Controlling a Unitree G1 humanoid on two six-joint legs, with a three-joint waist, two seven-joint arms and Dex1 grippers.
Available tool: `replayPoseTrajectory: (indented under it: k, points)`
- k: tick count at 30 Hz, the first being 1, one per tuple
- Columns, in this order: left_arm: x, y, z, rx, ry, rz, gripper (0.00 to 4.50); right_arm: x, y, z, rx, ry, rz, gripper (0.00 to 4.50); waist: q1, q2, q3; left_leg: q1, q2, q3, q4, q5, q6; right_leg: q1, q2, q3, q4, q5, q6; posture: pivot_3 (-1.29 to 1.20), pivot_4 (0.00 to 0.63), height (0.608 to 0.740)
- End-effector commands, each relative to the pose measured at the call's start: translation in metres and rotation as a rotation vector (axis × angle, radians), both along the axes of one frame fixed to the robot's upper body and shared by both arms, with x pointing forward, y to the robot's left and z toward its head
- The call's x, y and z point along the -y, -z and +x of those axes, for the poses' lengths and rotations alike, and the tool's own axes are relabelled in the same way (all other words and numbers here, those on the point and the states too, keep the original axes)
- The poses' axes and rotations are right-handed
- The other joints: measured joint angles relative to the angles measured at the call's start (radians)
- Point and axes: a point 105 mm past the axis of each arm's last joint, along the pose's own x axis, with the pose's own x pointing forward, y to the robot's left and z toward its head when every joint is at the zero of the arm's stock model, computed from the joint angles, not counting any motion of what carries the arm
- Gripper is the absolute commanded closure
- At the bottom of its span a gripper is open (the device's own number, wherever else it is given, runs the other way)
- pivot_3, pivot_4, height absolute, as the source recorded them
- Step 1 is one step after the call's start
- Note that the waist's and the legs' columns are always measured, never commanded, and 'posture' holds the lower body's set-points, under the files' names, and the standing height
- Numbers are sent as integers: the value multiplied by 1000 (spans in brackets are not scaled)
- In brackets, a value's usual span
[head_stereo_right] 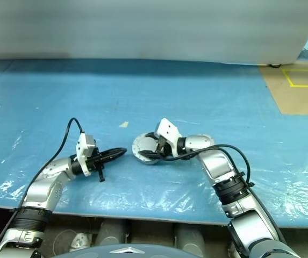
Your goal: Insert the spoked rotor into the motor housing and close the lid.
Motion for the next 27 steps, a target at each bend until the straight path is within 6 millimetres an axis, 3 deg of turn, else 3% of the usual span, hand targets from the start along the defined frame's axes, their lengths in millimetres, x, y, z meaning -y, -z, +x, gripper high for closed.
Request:
replayPoseTrajectory:
  k: [1, 16, 22, 27]
  points:
    - [4, -13, 1, 44, 13, -21, 4500, -2, -4, -3, 27, -30, -9, 1548, 0, 0, 0, 0, 0, 0, 0, 0, 0, 0, 0, 0, 0, 0, 0, 0, 150, 740]
    - [7, -13, 1, 46, 15, -22, 4500, 7, 6, 0, 8, -16, -66, 1548, 1, 0, 0, 0, 0, 0, 0, 0, 0, 0, 0, 0, 1, 0, 0, 0, 150, 740]
    - [8, -11, 1, 41, 20, -18, 4500, 10, 6, -11, -115, -48, 11, 1548, 2, 0, 0, 0, 0, 0, 1, 0, 0, 1, 0, 0, 1, 0, 0, 0, 150, 740]
    - [10, -12, 1, 43, 26, -19, 4500, 17, 8, 0, -68, 11, -27, 1548, 2, 0, 0, 1, 0, 0, 1, 0, 0, 1, 0, 0, 1, 0, 0, 0, 150, 740]
